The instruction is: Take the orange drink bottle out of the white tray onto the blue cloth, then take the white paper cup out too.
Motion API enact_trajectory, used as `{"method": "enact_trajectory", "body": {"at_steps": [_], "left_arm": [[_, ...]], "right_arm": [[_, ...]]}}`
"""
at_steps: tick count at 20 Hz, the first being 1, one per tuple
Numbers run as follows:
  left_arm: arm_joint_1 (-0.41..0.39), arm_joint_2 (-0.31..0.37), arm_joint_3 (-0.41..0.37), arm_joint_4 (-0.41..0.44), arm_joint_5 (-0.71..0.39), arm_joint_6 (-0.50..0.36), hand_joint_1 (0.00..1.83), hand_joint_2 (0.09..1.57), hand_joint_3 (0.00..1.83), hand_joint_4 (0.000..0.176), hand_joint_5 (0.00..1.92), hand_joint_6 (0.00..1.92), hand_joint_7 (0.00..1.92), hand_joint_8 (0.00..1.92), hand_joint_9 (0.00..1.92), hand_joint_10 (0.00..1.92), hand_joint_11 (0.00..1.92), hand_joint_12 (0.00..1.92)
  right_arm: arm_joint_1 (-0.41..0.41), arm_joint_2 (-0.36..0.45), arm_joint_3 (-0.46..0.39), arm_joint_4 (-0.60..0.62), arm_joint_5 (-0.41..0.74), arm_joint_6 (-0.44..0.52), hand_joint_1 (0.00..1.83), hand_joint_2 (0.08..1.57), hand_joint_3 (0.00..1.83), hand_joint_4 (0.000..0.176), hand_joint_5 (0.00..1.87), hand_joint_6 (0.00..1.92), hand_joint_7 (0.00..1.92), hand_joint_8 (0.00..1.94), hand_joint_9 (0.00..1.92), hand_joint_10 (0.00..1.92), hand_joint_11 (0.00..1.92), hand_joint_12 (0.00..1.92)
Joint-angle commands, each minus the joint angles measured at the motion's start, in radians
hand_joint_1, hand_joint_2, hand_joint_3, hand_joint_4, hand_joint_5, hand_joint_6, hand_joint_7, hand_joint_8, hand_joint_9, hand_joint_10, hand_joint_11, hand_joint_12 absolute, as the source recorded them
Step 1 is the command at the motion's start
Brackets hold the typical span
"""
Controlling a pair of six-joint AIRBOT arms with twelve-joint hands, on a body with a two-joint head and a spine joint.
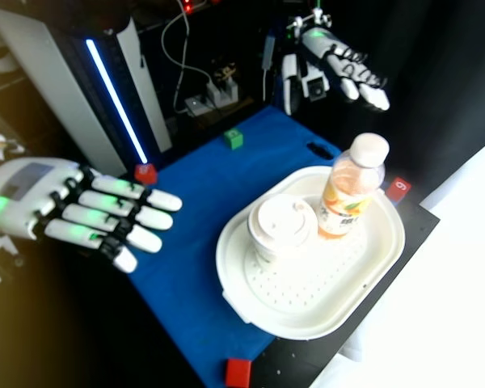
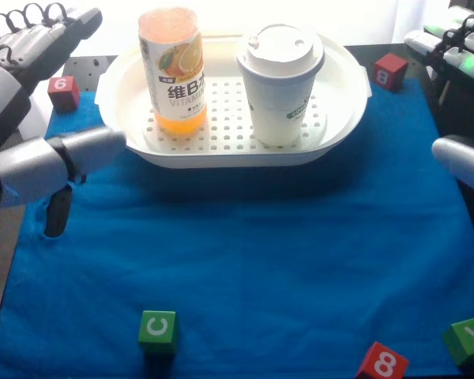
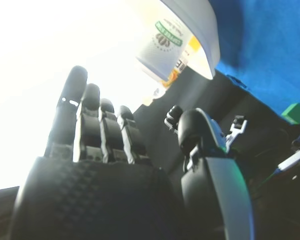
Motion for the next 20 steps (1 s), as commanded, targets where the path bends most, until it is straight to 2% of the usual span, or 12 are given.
{"method": "enact_trajectory", "body": {"at_steps": [1, 3, 6, 8, 11, 12, 13, 14, 15, 16, 19, 20], "left_arm": [[-0.013, 0.015, -0.005, 0.013, -0.114, 0.036, 0.2, 1.24, 0.02, 0.038, 0.0, 0.0, 0.0, 0.0, 0.0, 0.0, 0.0, 0.0], [-0.018, 0.026, -0.023, 0.02, -0.101, 0.096, 0.15, 1.27, 0.02, 0.029, 0.0, 0.0, 0.0, 0.0, 0.0, 0.0, 0.0, 0.0], [-0.019, 0.025, -0.02, 0.012, -0.098, 0.095, 0.16, 1.3, 0.02, 0.043, 0.0, 0.0, 0.0, 0.0, 0.0, 0.0, 0.0, 0.0], [-0.019, 0.018, -0.013, -0.002, -0.102, 0.084, 0.38, 1.24, 0.0, 0.068, 0.0, 0.0, 0.0, 0.0, 0.0, 0.0, 0.04, 0.02], [-0.03, -0.02, 0.044, -0.063, -0.057, 0.026, 0.5, 1.18, 0.0, 0.1, 0.0, 0.0, 0.0, 0.0, 0.0, 0.0, 0.0, 0.72], [-0.047, -0.048, 0.087, -0.088, -0.019, -0.013, 0.55, 1.15, 0.0, 0.098, 0.0, 0.0, 0.0, 0.0, 0.0, 0.0, 0.0, 0.64], [-0.067, -0.067, 0.113, -0.106, 0.007, -0.024, 0.62, 1.13, 0.0, 0.09, 0.0, 0.0, 0.0, 0.0, 0.0, 0.0, 0.0, 0.81], [-0.09, -0.086, 0.139, -0.127, 0.039, -0.026, 0.62, 1.1, 0.0, 0.12, 0.0, 0.0, 0.0, 0.0, 0.08, 0.03, 0.0, 1.14], [-0.108, -0.102, 0.157, -0.141, 0.057, -0.034, 0.62, 1.1, 0.0, 0.12, 0.0, 0.0, 0.0, 0.0, 0.08, 0.03, 0.0, 1.14], [-0.123, -0.13, 0.204, -0.156, 0.078, -0.098, 0.65, 1.04, 0.0, 0.148, 0.0, 0.0, 0.0, 0.0, 0.12, 0.05, 0.0, 1.31], [-0.125, -0.213, 0.344, -0.18, 0.092, -0.356, 0.66, 0.99, 0.0, 0.132, 0.0, 0.0, 0.0, 0.0, 0.07, 0.02, 0.0, 0.95], [-0.136, -0.24, 0.382, -0.199, 0.112, -0.391, 0.68, 1.0, 0.0, 0.148, 0.0, 0.0, 0.0, 0.0, 0.01, 0.0, 0.0, 0.46]], "right_arm": [[0.02, 0.009, -0.006, -0.009, 0.091, -0.042, 0.06, 1.44, 0.03, 0.0, 0.0, 0.0, 0.0, 0.0, 0.0, 0.0, 0.0, 0.0], [0.047, 0.011, -0.029, -0.007, 0.055, -0.14, 0.01, 1.44, 0.02, 0.0, 0.0, 0.0, 0.0, 0.0, 0.0, 0.0, 0.0, 0.0], [0.05, -0.001, -0.025, -0.006, 0.053, -0.144, 0.07, 1.43, 0.01, 0.0, 0.0, 0.0, 0.0, 0.0, 0.0, 0.0, 0.0, 0.0], [0.05, -0.007, -0.022, 0.0, 0.053, -0.144, 0.1, 1.43, 0.0, 0.0, 0.0, 0.0, 0.0, 0.0, 0.0, 0.0, 0.0, 0.0], [0.05, -0.021, -0.014, 0.006, 0.053, -0.144, 0.23, 1.42, 0.0, 0.0, 0.0, 0.0, 0.0, 0.0, 0.0, 0.0, 0.0, 0.0], [0.05, -0.023, -0.013, 0.009, 0.053, -0.144, 0.25, 1.42, 0.0, 0.0, 0.0, 0.0, 0.0, 0.0, 0.0, 0.0, 0.0, 0.0], [0.05, -0.023, -0.013, 0.011, 0.053, -0.144, 0.22, 1.42, 0.0, 0.0, 0.0, 0.0, 0.0, 0.0, 0.0, 0.0, 0.0, 0.0], [0.05, -0.023, -0.013, 0.013, 0.053, -0.144, 0.23, 1.42, 0.0, 0.0, 0.0, 0.0, 0.0, 0.0, 0.0, 0.0, 0.0, 0.0], [0.05, -0.025, -0.013, 0.014, 0.054, -0.144, 0.23, 1.42, 0.0, 0.0, 0.0, 0.0, 0.0, 0.0, 0.0, 0.0, 0.0, 0.0], [0.05, -0.028, -0.013, 0.016, 0.055, -0.144, 0.19, 1.42, 0.0, 0.0, 0.0, 0.0, 0.0, 0.0, 0.0, 0.0, 0.0, 0.0], [0.05, -0.034, -0.013, 0.021, 0.056, -0.144, 0.24, 1.42, 0.0, 0.0, 0.0, 0.0, 0.0, 0.0, 0.0, 0.0, 0.0, 0.0], [0.05, -0.035, -0.013, 0.024, 0.056, -0.144, 0.27, 1.42, 0.0, 0.0, 0.0, 0.0, 0.0, 0.0, 0.0, 0.0, 0.0, 0.0]]}}
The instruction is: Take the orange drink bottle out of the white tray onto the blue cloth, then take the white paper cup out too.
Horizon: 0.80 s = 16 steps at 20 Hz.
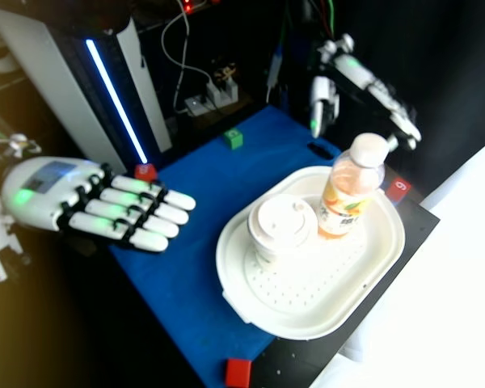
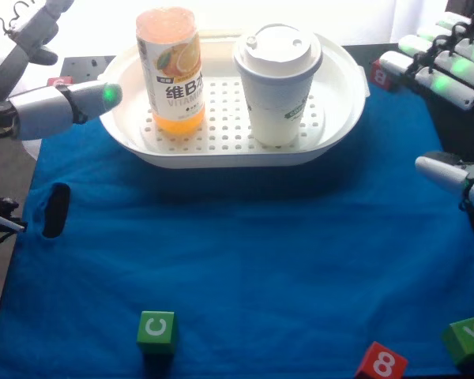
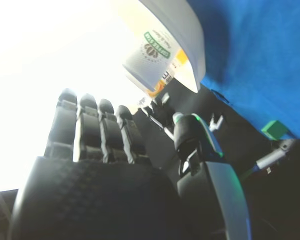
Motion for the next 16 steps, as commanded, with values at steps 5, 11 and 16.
{"method": "enact_trajectory", "body": {"at_steps": [5, 11, 16], "left_arm": [[-0.072, -0.068, 0.099, 0.018, -0.052, -0.114, 0.78, 1.01, 0.01, 0.104, 0.0, 0.0, 0.0, 0.0, 0.0, 0.0, 0.01, 0.29], [-0.184, -0.124, 0.156, 0.117, 0.046, -0.121, 0.78, 0.87, 0.0, 0.151, 0.0, 0.0, 0.0, 0.0, 0.0, 0.0, 0.0, 0.0], [-0.282, -0.19, 0.202, 0.252, 0.157, -0.123, 0.81, 0.94, 0.0, 0.107, 0.0, 0.0, 0.0, 0.0, 0.0, 0.0, 0.0, 0.0]], "right_arm": [[0.012, -0.007, 0.001, 0.0, 0.127, -0.004, 0.22, 1.42, 0.0, 0.0, 0.0, 0.0, 0.0, 0.0, 0.0, 0.0, 0.0, 0.0], [0.012, -0.013, 0.001, 0.002, 0.127, -0.004, 0.25, 1.39, 0.0, 0.0, 0.0, 0.0, 0.0, 0.0, 0.0, 0.0, 0.0, 0.0], [0.011, -0.019, 0.002, 0.002, 0.127, -0.004, 0.27, 1.36, 0.0, 0.0, 0.0, 0.0, 0.0, 0.0, 0.0, 0.0, 0.0, 0.0]]}}
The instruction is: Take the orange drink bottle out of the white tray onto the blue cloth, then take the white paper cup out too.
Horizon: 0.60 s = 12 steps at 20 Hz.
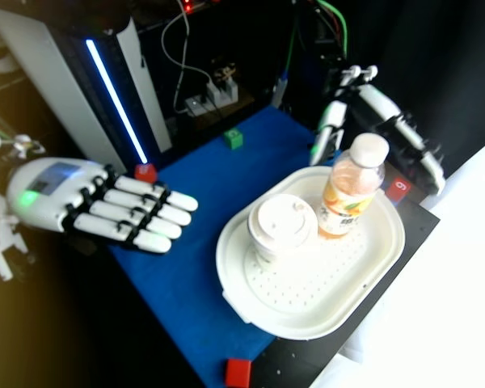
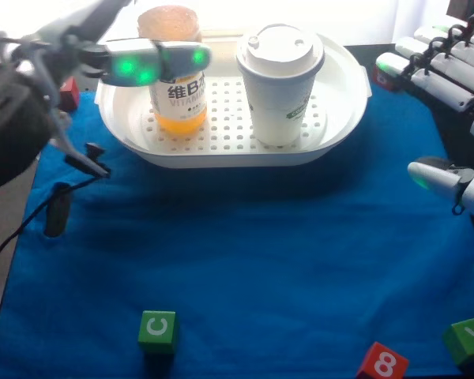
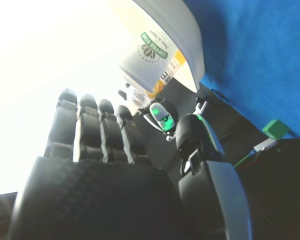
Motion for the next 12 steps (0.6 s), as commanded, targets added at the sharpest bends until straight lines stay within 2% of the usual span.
{"method": "enact_trajectory", "body": {"at_steps": [1, 2, 3, 4, 5, 6, 7, 8, 9, 10, 11, 12], "left_arm": [[-0.022, -0.01, 0.012, 0.025, -0.085, -0.011, 0.82, 0.93, 0.0, 0.097, 0.0, 0.0, 0.0, 0.0, 0.0, 0.0, 0.0, 0.0], [-0.028, -0.028, 0.025, 0.038, -0.079, -0.024, 0.81, 1.04, 0.05, 0.043, 0.05, 0.0, 0.18, 0.05, 0.07, 0.23, 0.17, 1.07], [-0.03, -0.034, 0.031, 0.041, -0.076, -0.029, 0.86, 0.99, 0.02, 0.042, 0.17, 0.09, 0.28, 0.15, 0.09, 0.82, 0.2, 1.61], [-0.031, -0.047, 0.043, 0.046, -0.068, -0.039, 0.97, 1.04, 0.02, 0.0, 0.16, 0.83, 0.43, 0.82, 0.31, 1.27, 0.29, 1.76], [-0.032, -0.056, 0.052, 0.048, -0.061, -0.044, 1.0, 1.07, 0.02, 0.0, 0.12, 1.27, 0.43, 1.14, 0.39, 1.43, 0.31, 1.83], [-0.032, -0.06, 0.057, 0.048, -0.055, -0.045, 1.0, 1.12, 0.02, 0.0, 0.26, 1.38, 0.43, 1.3, 0.47, 1.54, 0.46, 1.87], [-0.032, -0.06, 0.057, 0.049, -0.052, -0.045, 0.99, 1.24, 0.02, 0.0, 0.58, 1.46, 0.47, 1.45, 0.56, 1.68, 0.6, 1.91], [-0.032, -0.06, 0.057, 0.052, -0.052, -0.045, 0.99, 1.26, 0.01, 0.0, 0.67, 1.44, 0.5, 1.44, 0.55, 1.7, 0.59, 1.92], [-0.032, -0.06, 0.057, 0.052, -0.052, -0.045, 0.98, 1.26, 0.0, 0.0, 0.7, 1.42, 0.55, 1.44, 0.6, 1.72, 0.64, 1.92], [-0.032, -0.059, 0.057, 0.052, -0.052, -0.045, 0.99, 1.25, 0.0, 0.0, 0.71, 1.41, 0.54, 1.44, 0.58, 1.71, 0.6, 1.92], [-0.032, -0.056, 0.056, 0.053, -0.054, -0.045, 1.11, 1.27, 0.0, 0.0, 0.66, 1.37, 0.69, 1.54, 0.58, 1.73, 0.59, 1.92], [-0.032, -0.052, 0.054, 0.053, -0.058, -0.045, 1.13, 1.27, 0.0, 0.0, 0.68, 1.34, 0.71, 1.56, 0.57, 1.77, 0.62, 1.92]], "right_arm": [[0.011, 0.0, 0.001, -0.007, 0.125, -0.003, 0.29, 1.36, 0.0, 0.0, 0.0, 0.0, 0.0, 0.0, 0.0, 0.0, 0.01, 0.01], [0.011, -0.002, 0.002, -0.007, 0.125, -0.003, 0.31, 1.35, 0.0, 0.0, 0.0, 0.0, 0.0, 0.0, 0.0, 0.0, 0.0, 0.0], [0.011, -0.002, 0.002, -0.007, 0.125, -0.003, 0.32, 1.35, 0.0, 0.0, 0.0, 0.0, 0.0, 0.0, 0.0, 0.0, 0.0, 0.0], [0.011, -0.002, 0.002, -0.007, 0.125, -0.003, 0.32, 1.35, 0.0, 0.0, 0.0, 0.0, 0.0, 0.0, 0.0, 0.0, 0.01, 0.01], [0.011, -0.002, 0.002, -0.007, 0.125, -0.003, 0.32, 1.35, 0.0, 0.0, 0.0, 0.0, 0.0, 0.0, 0.0, 0.0, 0.01, 0.01], [0.011, -0.002, 0.001, -0.007, 0.125, -0.003, 0.33, 1.35, 0.0, 0.0, 0.0, 0.0, 0.0, 0.0, 0.0, 0.0, 0.02, 0.01], [0.011, -0.002, 0.001, -0.007, 0.125, -0.003, 0.34, 1.35, 0.0, 0.0, 0.0, 0.0, 0.0, 0.0, 0.0, 0.0, 0.01, 0.01], [0.011, -0.002, 0.001, -0.007, 0.125, -0.003, 0.34, 1.35, 0.0, 0.0, 0.0, 0.0, 0.0, 0.0, 0.0, 0.0, 0.01, 0.01], [0.011, -0.002, 0.0, -0.007, 0.125, -0.003, 0.36, 1.35, 0.0, 0.0, 0.0, 0.0, 0.0, 0.0, 0.0, 0.0, 0.01, 0.01], [0.01, -0.003, 0.0, -0.007, 0.125, -0.003, 0.38, 1.34, 0.0, 0.0, 0.0, 0.0, 0.0, 0.0, 0.0, 0.0, 0.01, 0.02], [0.01, -0.004, 0.0, -0.007, 0.125, -0.003, 0.39, 1.34, 0.0, 0.0, 0.0, 0.0, 0.0, 0.0, 0.0, 0.0, 0.0, 0.02], [0.009, -0.004, 0.0, -0.006, 0.125, -0.002, 0.41, 1.34, 0.0, 0.0, 0.0, 0.0, 0.0, 0.0, 0.0, 0.0, 0.01, 0.03]]}}
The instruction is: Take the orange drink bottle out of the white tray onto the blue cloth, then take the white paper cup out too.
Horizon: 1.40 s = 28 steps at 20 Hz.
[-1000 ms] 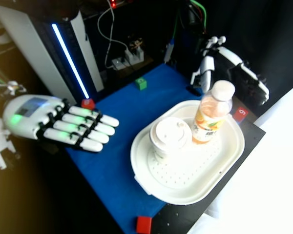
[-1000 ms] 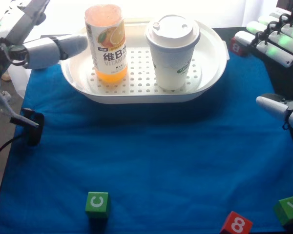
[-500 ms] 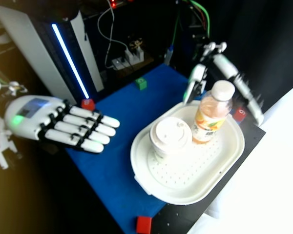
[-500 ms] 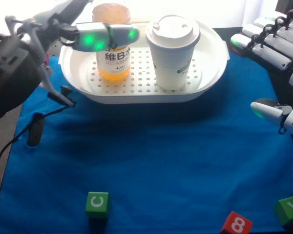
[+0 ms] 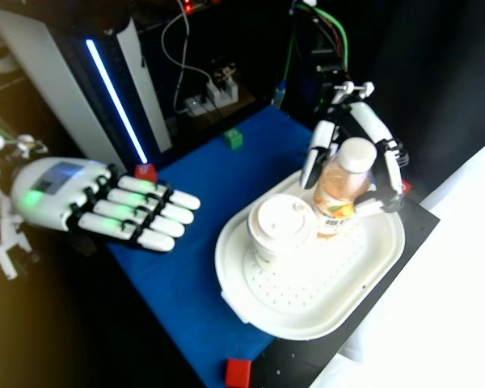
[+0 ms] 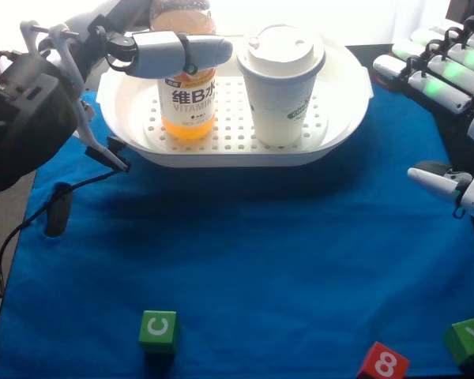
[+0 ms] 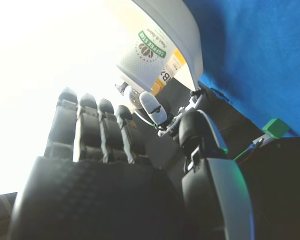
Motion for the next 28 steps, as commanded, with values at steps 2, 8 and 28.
{"method": "enact_trajectory", "body": {"at_steps": [2, 8, 28], "left_arm": [[-0.009, 0.013, -0.011, 0.012, -0.09, -0.003, 1.03, 1.23, 0.0, 0.0, 0.77, 1.31, 0.53, 1.45, 0.54, 1.72, 0.59, 1.92], [-0.026, 0.12, -0.107, 0.042, -0.284, -0.002, 1.13, 1.26, 0.01, 0.0, 0.61, 1.37, 0.75, 1.43, 0.71, 1.56, 0.67, 1.81], [0.305, 0.352, -0.545, 0.1, -0.767, 0.01, 1.09, 1.3, 0.01, 0.0, 0.66, 1.38, 0.62, 1.66, 0.61, 1.68, 0.7, 1.79]], "right_arm": [[0.008, -0.003, 0.0, -0.004, 0.127, -0.003, 0.41, 1.34, 0.0, 0.0, 0.0, 0.0, 0.0, 0.0, 0.0, 0.0, 0.0, 0.11], [0.007, -0.005, 0.0, -0.001, 0.127, -0.003, 0.4, 1.35, 0.0, 0.0, 0.0, 0.0, 0.0, 0.0, 0.0, 0.0, 0.0, 0.0], [-0.002, -0.018, 0.001, 0.038, 0.127, -0.003, 0.36, 1.35, 0.0, 0.0, 0.0, 0.0, 0.0, 0.0, 0.0, 0.0, 0.0, 0.0]]}}
